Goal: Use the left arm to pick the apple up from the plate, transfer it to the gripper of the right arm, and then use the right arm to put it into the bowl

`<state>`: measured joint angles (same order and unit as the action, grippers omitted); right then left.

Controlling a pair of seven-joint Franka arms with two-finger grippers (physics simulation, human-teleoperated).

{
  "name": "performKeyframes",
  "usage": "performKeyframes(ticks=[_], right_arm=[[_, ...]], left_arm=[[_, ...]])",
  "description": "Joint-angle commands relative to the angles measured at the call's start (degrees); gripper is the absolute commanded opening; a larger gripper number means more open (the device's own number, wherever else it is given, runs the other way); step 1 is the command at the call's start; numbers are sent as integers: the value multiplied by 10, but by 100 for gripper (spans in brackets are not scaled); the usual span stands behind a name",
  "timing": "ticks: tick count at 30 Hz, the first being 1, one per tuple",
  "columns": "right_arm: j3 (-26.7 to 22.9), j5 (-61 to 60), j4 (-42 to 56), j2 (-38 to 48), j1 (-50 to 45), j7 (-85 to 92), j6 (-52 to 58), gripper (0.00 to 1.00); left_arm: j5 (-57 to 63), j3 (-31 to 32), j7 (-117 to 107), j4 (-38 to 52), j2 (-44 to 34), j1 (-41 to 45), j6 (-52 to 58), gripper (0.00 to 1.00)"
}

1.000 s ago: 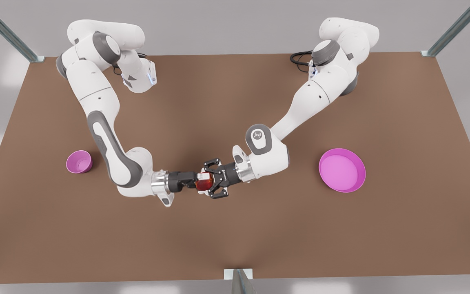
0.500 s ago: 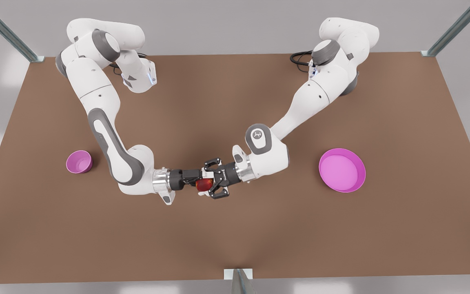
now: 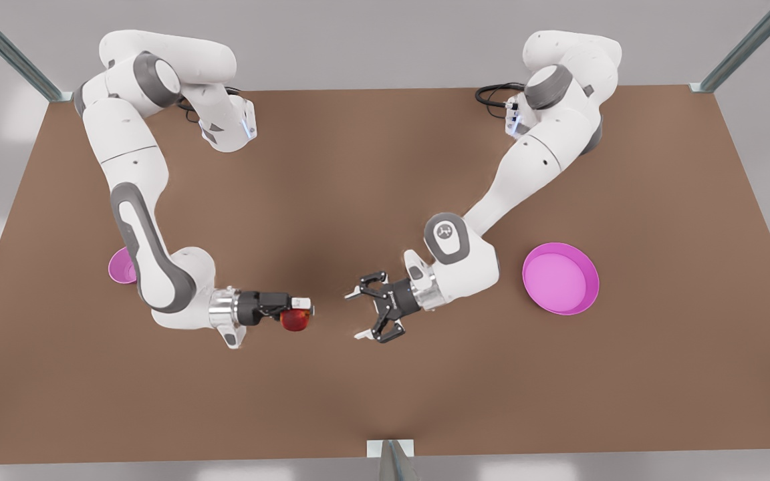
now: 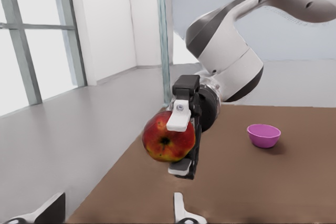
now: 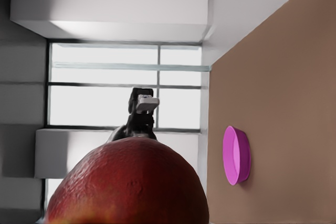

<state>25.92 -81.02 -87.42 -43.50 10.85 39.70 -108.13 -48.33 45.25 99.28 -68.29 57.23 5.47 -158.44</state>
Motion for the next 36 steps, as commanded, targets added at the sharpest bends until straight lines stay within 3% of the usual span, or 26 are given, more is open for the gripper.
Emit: performKeyframes(ticks=[1,3,4,5,7,8,11,12,13,14,15,21,36], right_arm=[[4,88,-16,11,25,-5,13,49],[4,159,-85,68,52,-3,18,49],[4,193,-104,87,68,-2,19,49],[4,248,-129,110,87,-2,20,49],[4,348,-163,143,129,2,27,49],[4,390,-172,155,145,2,27,49],[4,488,-186,177,187,4,27,49],[4,524,-199,182,207,16,27,50],[4,553,-202,184,224,27,27,50],[4,581,-203,186,240,30,27,49],[4,606,-203,185,252,50,27,49],[4,734,-202,187,307,120,38,50],[2,956,-201,167,348,158,-40,50]], left_arm=[[90,-3,-200,-73,-34,-91,123,100],[408,-7,-494,-71,-85,-201,398,100],[445,-7,-536,-71,-100,-236,468,100],[560,-7,-668,-70,-169,-260,598,100],[685,-3,-826,-61,-248,-259,809,100],[685,-3,-911,-54,-277,-262,836,100],[683,-29,-1004,-39,-357,-277,825,100],[560,-239,-1003,-45,-425,-155,786,100],[487,-349,-999,-62,-454,-93,756,100],[487,-380,-988,-106,-484,-68,708,100],[486,-381,-986,-173,-519,-67,647,100],[489,-382,-988,-86,-463,-63,685,100],[489,-382,-993,-83,-440,-63,683,100]])
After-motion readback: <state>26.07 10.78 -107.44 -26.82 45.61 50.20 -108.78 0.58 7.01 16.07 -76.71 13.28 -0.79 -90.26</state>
